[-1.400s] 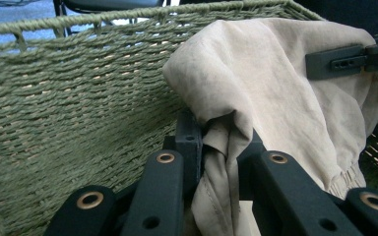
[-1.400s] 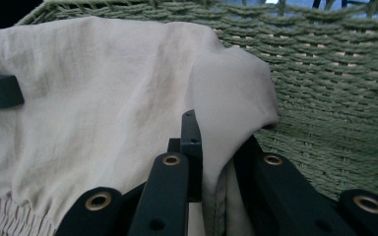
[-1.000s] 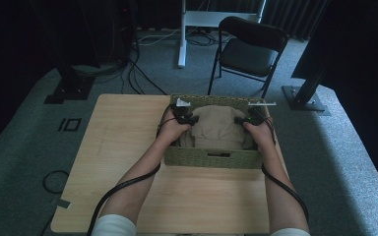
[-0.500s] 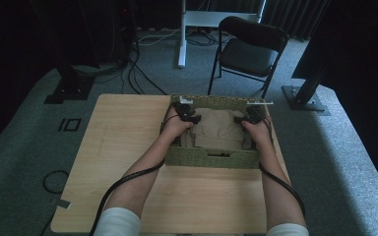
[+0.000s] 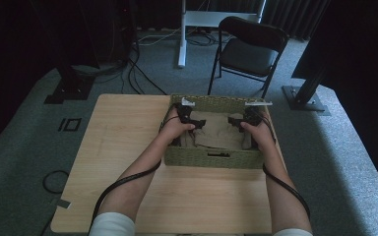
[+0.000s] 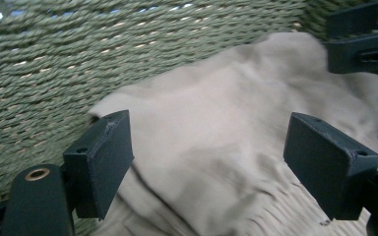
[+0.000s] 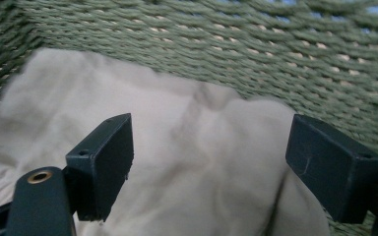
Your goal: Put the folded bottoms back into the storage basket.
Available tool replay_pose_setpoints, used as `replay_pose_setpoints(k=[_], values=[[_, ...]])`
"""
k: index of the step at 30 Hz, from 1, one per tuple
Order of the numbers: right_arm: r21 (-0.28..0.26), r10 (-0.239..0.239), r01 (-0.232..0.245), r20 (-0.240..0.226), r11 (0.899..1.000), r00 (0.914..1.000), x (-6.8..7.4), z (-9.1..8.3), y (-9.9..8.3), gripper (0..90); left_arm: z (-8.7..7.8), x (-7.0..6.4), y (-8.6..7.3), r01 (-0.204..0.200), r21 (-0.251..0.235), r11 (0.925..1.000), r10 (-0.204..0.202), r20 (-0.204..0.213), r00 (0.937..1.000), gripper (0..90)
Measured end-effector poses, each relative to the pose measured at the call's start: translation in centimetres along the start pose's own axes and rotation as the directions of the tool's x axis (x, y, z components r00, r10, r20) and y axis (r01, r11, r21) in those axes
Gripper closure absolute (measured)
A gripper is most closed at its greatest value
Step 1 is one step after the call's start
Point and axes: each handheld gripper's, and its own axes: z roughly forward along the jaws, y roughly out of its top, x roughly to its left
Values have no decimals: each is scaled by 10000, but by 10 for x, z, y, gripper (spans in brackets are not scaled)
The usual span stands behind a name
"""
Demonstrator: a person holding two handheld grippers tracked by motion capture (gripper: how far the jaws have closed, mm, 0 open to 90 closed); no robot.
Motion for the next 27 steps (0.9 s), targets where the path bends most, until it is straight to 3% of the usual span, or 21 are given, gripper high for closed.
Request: replay_pose_setpoints(k=[7,11,15,19,23,27], values=[[-345,-162,142,-584,9993,9982,11,-14,5,150,-18,-6,8,-67,-302,9995,69,61,10000,194],[-405,-376,360,-383,9985,9986,17,-22,7,150,-30,-9,11,-418,-268,9988,419,0,9991,194],[-645,-305,273,-483,9975,9984,20,-30,10,150,-38,-14,12,-94,-606,9981,110,248,9996,194],[-781,-380,331,-612,9964,9974,24,-38,10,151,-48,-21,12,-577,-711,9958,589,135,9982,194],[-1036,-361,259,-974,9943,9946,29,-47,9,150,-57,-27,13,-601,-960,9936,633,307,9975,194],[-1128,-550,432,-1033,9927,9931,32,-53,8,154,-65,-31,14,-685,-1152,9910,726,309,9969,194]])
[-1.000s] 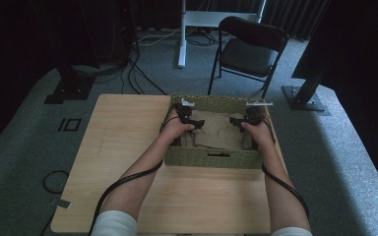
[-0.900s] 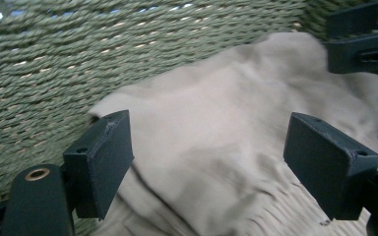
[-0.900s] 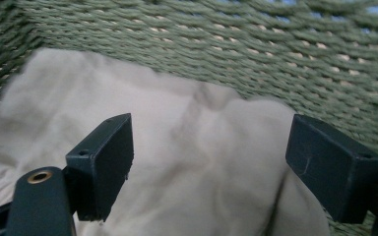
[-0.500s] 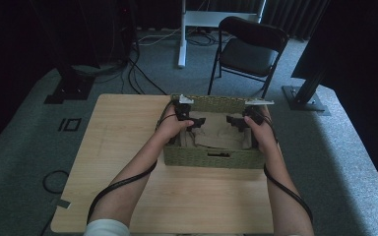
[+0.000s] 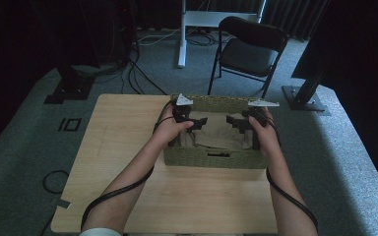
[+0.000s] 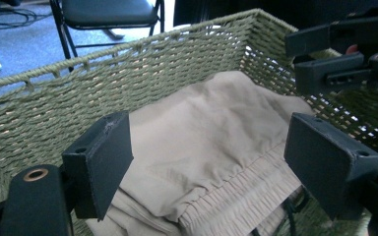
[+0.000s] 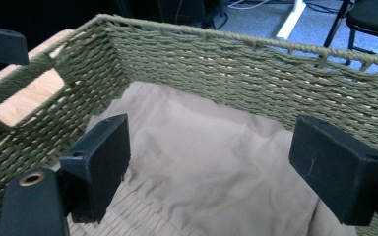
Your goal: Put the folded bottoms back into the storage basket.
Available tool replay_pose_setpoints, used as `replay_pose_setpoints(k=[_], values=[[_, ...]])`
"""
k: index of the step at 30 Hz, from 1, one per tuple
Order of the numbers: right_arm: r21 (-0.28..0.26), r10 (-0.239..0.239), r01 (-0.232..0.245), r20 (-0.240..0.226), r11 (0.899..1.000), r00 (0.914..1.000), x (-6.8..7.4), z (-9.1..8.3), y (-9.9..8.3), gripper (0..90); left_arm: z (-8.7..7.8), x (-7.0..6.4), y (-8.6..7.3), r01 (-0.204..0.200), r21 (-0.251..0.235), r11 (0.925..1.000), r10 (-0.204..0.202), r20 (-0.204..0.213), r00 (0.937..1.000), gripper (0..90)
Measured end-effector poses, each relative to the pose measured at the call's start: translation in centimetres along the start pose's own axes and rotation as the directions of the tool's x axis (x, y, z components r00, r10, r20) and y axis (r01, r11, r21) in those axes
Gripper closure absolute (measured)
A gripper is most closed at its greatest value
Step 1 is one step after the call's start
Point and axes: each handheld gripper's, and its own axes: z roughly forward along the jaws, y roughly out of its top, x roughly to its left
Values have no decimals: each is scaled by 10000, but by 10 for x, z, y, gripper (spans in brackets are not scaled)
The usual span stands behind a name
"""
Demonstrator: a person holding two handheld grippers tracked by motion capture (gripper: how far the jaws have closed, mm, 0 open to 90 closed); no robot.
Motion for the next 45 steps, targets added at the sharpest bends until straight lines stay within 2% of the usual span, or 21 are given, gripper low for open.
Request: replay_pose_setpoints(k=[5,8,13,15,20,24,26,32,34,42,45], values=[[-73,-122,120,-244,9999,9996,6,-8,-1,154,-10,-5,-1,-229,-171,9996,229,-25,9997,194],[-154,-311,307,-290,9994,9991,9,-12,-2,154,-15,-9,-3,-503,-157,9986,504,71,9987,194],[-247,-423,410,-521,9989,9977,17,-21,-1,154,-25,-16,-5,-687,-327,9971,691,108,9976,194],[-239,-479,465,-630,9986,9969,21,-24,-1,154,-28,-18,-5,-641,-358,9973,645,97,9979,194],[-345,-706,682,-750,9971,9947,28,-32,-1,154,-39,-25,-6,-932,-405,9948,941,219,9953,194],[-384,-1147,1116,-923,9930,9891,34,-38,-3,154,-47,-32,-9,-1023,-547,9932,1044,366,9939,193],[-441,-1213,1175,-987,9921,9877,37,-41,-3,154,-51,-35,-11,-1216,-502,9913,1242,528,9908,193],[-830,-1432,1334,-1262,9876,9816,48,-55,-7,153,-63,-42,-18,-1127,-771,9906,1172,576,9914,179],[-863,-1532,1436,-1176,9859,9812,52,-59,-10,153,-67,-45,-21,-1242,-754,9894,1289,614,9898,179],[-1083,-1920,1761,-1609,9784,9681,66,-74,-25,153,-86,-58,-35,-1711,-787,9821,1778,882,9801,179],[-1034,-1993,1833,-1753,9776,9641,72,-78,-33,153,-92,-62,-42,-1717,-878,9812,1802,1003,9785,179]])
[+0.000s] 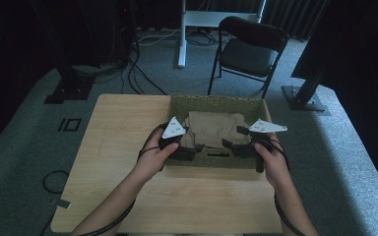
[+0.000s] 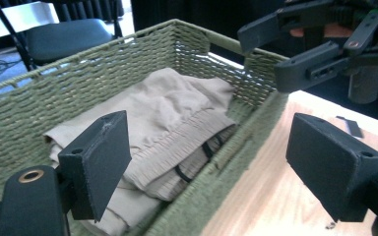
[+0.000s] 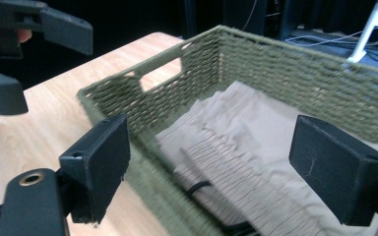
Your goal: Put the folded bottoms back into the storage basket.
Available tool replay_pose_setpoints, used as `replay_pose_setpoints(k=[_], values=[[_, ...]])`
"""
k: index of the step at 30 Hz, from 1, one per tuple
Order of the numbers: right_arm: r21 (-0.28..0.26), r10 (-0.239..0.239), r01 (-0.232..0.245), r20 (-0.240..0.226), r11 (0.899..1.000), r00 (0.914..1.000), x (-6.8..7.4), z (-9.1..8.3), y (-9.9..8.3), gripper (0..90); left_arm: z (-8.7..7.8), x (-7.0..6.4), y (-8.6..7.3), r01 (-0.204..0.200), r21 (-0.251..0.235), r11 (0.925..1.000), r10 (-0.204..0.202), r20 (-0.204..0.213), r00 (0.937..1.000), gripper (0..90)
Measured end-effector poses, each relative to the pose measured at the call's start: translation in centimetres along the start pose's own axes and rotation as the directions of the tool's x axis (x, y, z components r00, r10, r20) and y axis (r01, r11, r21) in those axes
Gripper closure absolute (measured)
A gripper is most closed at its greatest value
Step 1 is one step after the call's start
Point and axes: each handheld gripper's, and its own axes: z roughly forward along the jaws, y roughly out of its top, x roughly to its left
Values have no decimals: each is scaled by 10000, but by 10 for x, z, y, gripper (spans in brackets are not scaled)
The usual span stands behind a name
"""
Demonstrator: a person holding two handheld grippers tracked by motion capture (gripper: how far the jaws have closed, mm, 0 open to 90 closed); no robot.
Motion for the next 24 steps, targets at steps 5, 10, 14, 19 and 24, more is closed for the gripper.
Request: replay_pose_setpoints(k=[5,10,14,19,24], values=[[49,-187,188,-171,9998,9997,11,-3,-11,154,-6,-7,-9,-78,20,10000,78,44,10000,179],[261,-423,432,-334,9987,9985,18,-6,-22,153,-16,-18,-24,-280,199,9994,278,106,9996,179],[313,-499,508,-283,9982,9984,22,-8,-32,153,-18,-26,-36,-304,295,9991,298,224,9993,179],[502,-530,554,-494,9972,9974,29,-11,-47,153,-20,-30,-45,-197,251,9995,189,320,9993,179],[780,-559,605,-592,9951,9967,33,-11,-64,143,-21,-33,-56,-336,403,9986,326,252,9991,179]])
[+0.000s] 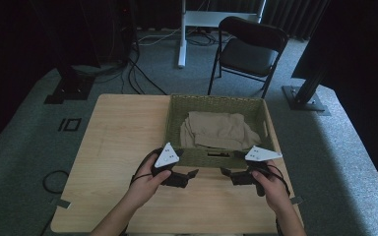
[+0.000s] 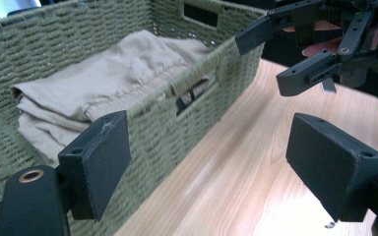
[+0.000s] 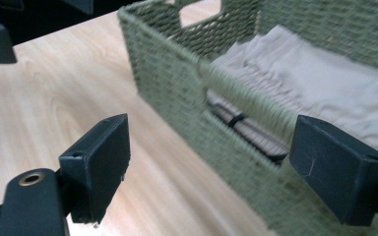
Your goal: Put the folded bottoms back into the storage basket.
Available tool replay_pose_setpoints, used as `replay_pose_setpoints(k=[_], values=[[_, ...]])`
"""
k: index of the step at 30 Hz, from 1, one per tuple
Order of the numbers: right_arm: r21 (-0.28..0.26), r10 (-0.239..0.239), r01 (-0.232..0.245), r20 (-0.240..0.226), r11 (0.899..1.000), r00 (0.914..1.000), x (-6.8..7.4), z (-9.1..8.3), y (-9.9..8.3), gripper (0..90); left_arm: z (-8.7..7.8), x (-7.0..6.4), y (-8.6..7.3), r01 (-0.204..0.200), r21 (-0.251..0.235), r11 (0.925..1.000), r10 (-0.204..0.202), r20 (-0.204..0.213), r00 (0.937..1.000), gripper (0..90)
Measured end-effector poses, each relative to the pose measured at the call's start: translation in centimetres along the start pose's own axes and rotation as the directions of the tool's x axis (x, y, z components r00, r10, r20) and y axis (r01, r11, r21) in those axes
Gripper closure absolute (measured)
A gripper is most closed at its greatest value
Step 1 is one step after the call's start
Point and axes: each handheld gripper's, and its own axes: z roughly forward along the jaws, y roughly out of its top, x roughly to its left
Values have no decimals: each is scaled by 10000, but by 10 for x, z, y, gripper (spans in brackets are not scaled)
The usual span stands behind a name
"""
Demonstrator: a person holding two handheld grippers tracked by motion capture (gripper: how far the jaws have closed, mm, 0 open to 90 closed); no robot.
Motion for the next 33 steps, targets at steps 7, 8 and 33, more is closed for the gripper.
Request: replay_pose_setpoints(k=[7,8,33], values=[[369,266,-261,-122,9990,9996,0,4,-27,140,1,-2,-21,253,221,9994,-256,103,9996,179],[405,274,-271,-88,9988,9996,-1,5,-31,140,1,-2,-25,332,217,9992,-333,79,9994,179],[1300,886,-1023,1076,9862,9902,-23,-4,-91,140,2,26,-96,1324,1382,9815,-1208,-896,9886,179]])
